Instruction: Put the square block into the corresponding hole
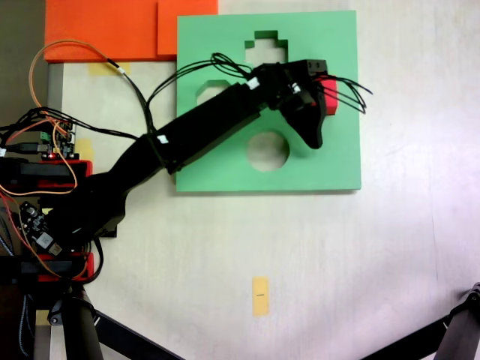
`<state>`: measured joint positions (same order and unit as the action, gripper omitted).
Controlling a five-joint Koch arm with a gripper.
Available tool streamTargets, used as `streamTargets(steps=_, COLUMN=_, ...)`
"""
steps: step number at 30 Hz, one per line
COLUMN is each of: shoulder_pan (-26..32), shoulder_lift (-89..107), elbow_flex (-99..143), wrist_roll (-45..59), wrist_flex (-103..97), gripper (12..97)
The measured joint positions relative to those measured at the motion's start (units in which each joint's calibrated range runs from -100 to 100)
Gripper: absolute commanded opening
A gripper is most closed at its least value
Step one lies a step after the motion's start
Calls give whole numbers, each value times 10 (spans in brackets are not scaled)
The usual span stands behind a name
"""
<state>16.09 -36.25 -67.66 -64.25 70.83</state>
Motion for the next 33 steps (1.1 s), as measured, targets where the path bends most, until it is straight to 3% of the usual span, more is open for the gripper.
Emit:
streamTargets(steps=7, shoulder_pan=2, shoulder_lift=268, elbow_flex=0, wrist_roll=41, wrist_flex=98, gripper=955)
streamTargets(steps=14, shoulder_pan=-12, shoulder_lift=525, elbow_flex=-1, wrist_roll=182, wrist_flex=195, gripper=954)
streamTargets(steps=16, shoulder_pan=-23, shoulder_lift=590, elbow_flex=-1, wrist_roll=222, wrist_flex=204, gripper=772)
streamTargets(steps=18, shoulder_pan=-45, shoulder_lift=654, elbow_flex=-1, wrist_roll=261, wrist_flex=201, gripper=673)
streamTargets(steps=25, shoulder_pan=-139, shoulder_lift=741, elbow_flex=8, wrist_roll=407, wrist_flex=158, gripper=626)
streamTargets(steps=27, shoulder_pan=-148, shoulder_lift=792, elbow_flex=104, wrist_roll=436, wrist_flex=146, gripper=625)
streamTargets(steps=29, shoulder_pan=-159, shoulder_lift=912, elbow_flex=350, wrist_roll=456, wrist_flex=77, gripper=595)
streamTargets(steps=31, shoulder_pan=-168, shoulder_lift=1049, elbow_flex=611, wrist_roll=474, wrist_flex=-49, gripper=506)
streamTargets(steps=33, shoulder_pan=-169, shoulder_lift=1193, elbow_flex=835, wrist_roll=494, wrist_flex=-227, gripper=493)
